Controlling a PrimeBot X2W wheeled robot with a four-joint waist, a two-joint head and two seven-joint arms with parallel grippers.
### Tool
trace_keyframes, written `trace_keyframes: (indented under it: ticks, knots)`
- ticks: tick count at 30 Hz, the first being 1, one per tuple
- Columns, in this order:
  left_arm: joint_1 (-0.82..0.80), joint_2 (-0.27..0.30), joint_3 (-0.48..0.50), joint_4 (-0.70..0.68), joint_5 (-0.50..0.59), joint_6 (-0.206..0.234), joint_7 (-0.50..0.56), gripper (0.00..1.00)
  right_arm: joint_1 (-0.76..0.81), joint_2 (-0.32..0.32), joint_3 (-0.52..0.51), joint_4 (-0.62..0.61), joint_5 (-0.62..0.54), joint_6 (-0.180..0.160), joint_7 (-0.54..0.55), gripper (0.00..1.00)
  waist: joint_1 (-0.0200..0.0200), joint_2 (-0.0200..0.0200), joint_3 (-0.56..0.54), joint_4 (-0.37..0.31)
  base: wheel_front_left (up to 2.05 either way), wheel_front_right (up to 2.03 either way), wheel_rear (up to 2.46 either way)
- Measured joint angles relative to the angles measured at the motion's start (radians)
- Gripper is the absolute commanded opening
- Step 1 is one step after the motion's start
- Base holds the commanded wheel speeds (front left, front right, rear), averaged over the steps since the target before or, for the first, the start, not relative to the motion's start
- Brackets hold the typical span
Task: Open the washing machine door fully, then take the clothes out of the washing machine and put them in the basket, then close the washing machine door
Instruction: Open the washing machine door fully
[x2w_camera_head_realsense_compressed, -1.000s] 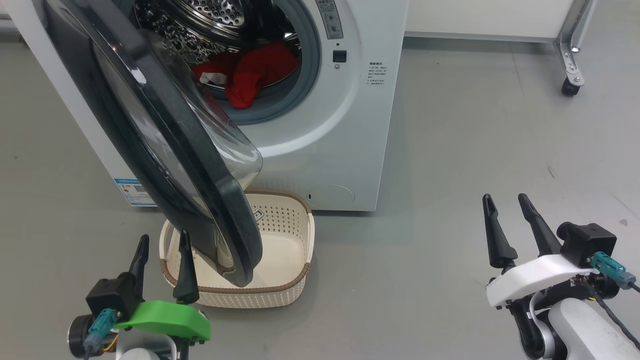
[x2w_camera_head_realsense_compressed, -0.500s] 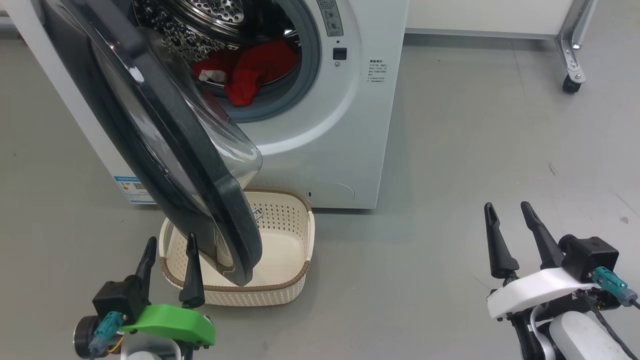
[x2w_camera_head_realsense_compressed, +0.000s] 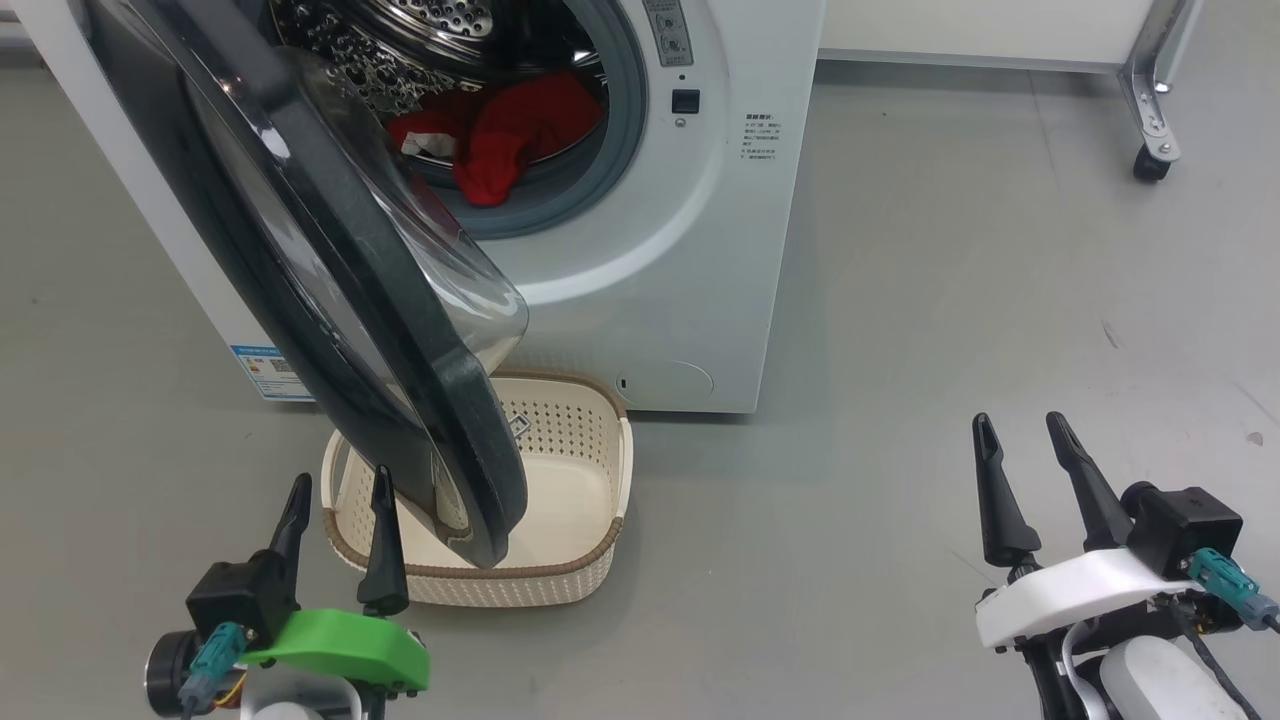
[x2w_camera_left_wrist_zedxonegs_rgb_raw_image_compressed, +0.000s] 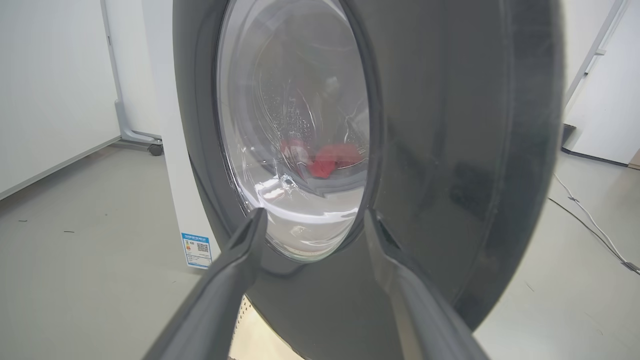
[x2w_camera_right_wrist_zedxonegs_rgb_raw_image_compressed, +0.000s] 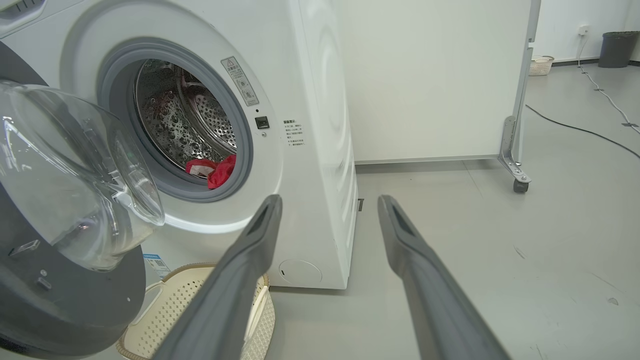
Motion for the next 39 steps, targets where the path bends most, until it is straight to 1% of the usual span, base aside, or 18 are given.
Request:
trace_keyframes:
  ticks: [3,9,12,17,20,31,32,33,34,39]
  knots:
    - [0.000,0.000,0.000,0.000,0.002,0.000,0.000,1.00,0.002,0.004,-0.005,-0.002,-0.004,0.008,0.000,1.00,0.0000,0.0000,0.001,0.000,0.00,0.00,0.00]
    - [0.000,0.000,0.000,0.001,0.002,0.000,0.000,1.00,0.005,0.013,-0.015,-0.005,-0.025,0.009,0.000,1.00,0.0000,0.0000,0.004,0.002,0.00,0.00,0.00]
    - [0.000,0.000,0.000,0.002,0.002,0.000,0.000,1.00,0.010,0.017,-0.021,-0.006,-0.026,0.017,0.000,1.00,0.0000,0.0000,0.005,0.002,0.00,0.00,0.00]
    - [0.000,0.000,0.000,0.003,0.002,0.000,0.000,1.00,0.018,0.022,-0.033,-0.006,-0.028,0.018,0.000,1.00,0.0000,0.0000,0.005,0.003,0.00,0.00,0.00]
    - [0.000,0.000,0.001,0.003,0.002,0.000,0.000,1.00,0.019,0.025,-0.034,-0.006,-0.035,0.027,0.000,1.00,0.0000,0.0000,0.006,0.003,0.00,0.00,0.00]
    - [0.000,0.000,0.002,0.005,0.002,0.000,0.000,1.00,0.023,0.037,-0.044,-0.005,-0.043,0.037,0.000,1.00,0.0000,0.0000,0.008,0.000,0.00,0.00,0.00]
    - [0.000,0.000,0.002,0.005,0.003,0.000,0.000,0.76,0.023,0.039,-0.045,-0.005,-0.044,0.038,0.000,1.00,0.0000,0.0000,0.008,0.000,0.00,0.00,0.00]
    - [0.000,0.000,0.002,0.006,0.004,0.000,0.000,0.33,0.023,0.040,-0.047,-0.005,-0.045,0.038,0.000,1.00,0.0000,0.0000,0.008,-0.001,0.00,0.00,0.00]
    - [0.000,0.000,0.002,0.007,0.005,0.000,0.000,0.00,0.023,0.041,-0.049,-0.005,-0.049,0.040,0.000,1.00,0.0000,0.0000,0.008,-0.001,0.00,0.00,0.00]
    - [0.000,0.000,0.002,0.008,0.012,-0.001,0.000,0.00,0.023,0.049,-0.054,-0.005,-0.052,0.044,0.000,1.00,0.0000,0.0000,0.007,-0.002,0.00,0.00,0.00]
